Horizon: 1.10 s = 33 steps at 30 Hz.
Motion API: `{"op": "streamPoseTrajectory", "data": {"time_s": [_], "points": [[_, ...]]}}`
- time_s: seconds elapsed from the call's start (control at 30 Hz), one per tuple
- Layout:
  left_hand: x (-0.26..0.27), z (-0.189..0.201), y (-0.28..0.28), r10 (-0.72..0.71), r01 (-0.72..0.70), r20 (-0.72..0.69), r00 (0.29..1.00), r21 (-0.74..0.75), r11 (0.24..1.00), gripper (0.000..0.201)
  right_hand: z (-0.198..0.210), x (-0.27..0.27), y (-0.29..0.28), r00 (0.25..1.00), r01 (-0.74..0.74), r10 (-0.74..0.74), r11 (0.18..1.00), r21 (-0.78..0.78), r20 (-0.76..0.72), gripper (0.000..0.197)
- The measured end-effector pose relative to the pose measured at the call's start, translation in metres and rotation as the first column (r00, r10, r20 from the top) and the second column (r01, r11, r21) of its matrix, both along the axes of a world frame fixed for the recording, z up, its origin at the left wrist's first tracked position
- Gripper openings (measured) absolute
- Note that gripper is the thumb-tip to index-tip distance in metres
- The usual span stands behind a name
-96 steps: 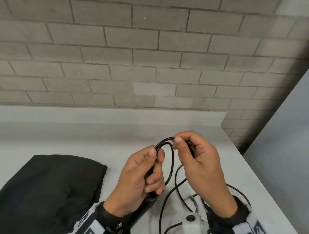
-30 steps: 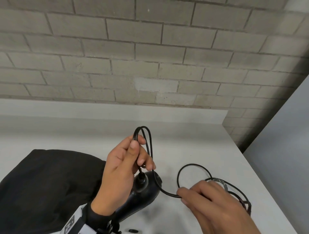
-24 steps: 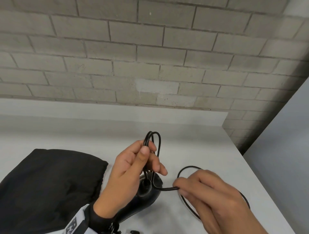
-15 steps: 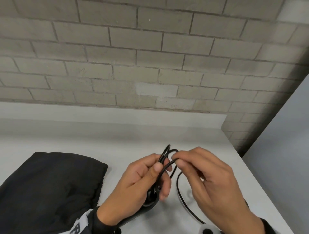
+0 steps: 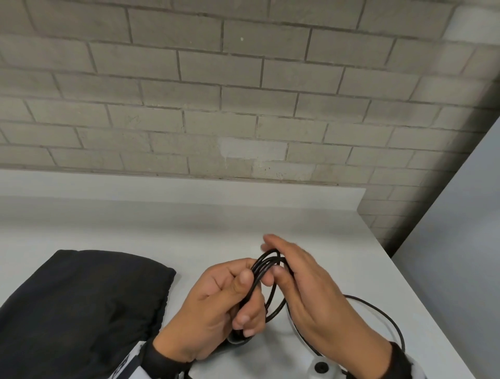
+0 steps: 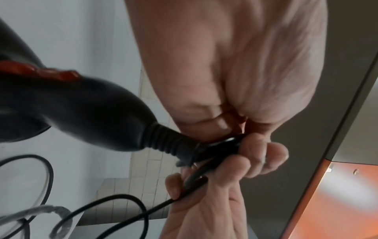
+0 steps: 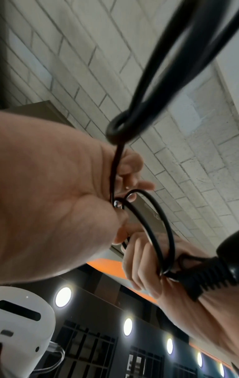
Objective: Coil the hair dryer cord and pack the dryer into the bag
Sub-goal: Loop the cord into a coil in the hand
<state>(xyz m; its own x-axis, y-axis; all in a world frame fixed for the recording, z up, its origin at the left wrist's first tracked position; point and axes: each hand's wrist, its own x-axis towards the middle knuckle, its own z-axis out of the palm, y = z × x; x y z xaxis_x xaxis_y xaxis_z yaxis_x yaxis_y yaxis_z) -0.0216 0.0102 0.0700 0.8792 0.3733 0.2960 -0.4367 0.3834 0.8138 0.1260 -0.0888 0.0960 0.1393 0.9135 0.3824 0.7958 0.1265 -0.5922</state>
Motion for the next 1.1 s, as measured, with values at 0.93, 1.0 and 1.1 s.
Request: {"op": "streamPoseTrajectory", "data": {"time_s": [0.93, 1.0, 1.1], "points": [[-0.001, -0.010, 0.000, 0.239, -0.236, 0.040, 0.970, -0.064, 0.970, 0.035, -0.019, 0.013, -0.013, 0.860, -0.081, 0.001, 0.988, -0.134, -0.511, 0.006], [-0.002, -0.010, 0.003, 0.276, -0.271, 0.031, 0.961, -0.113, 0.956, 0.035, -0.028, 0.020, -0.022, 0.892, -0.118, 0.006, 0.968, -0.220, -0.451, 0.006], [-0.004, -0.008, 0.007, 0.308, -0.300, 0.018, 0.951, -0.184, 0.936, 0.036, -0.041, 0.031, -0.033, 0.948, -0.080, -0.023, 0.948, -0.309, -0.317, 0.010]]}}
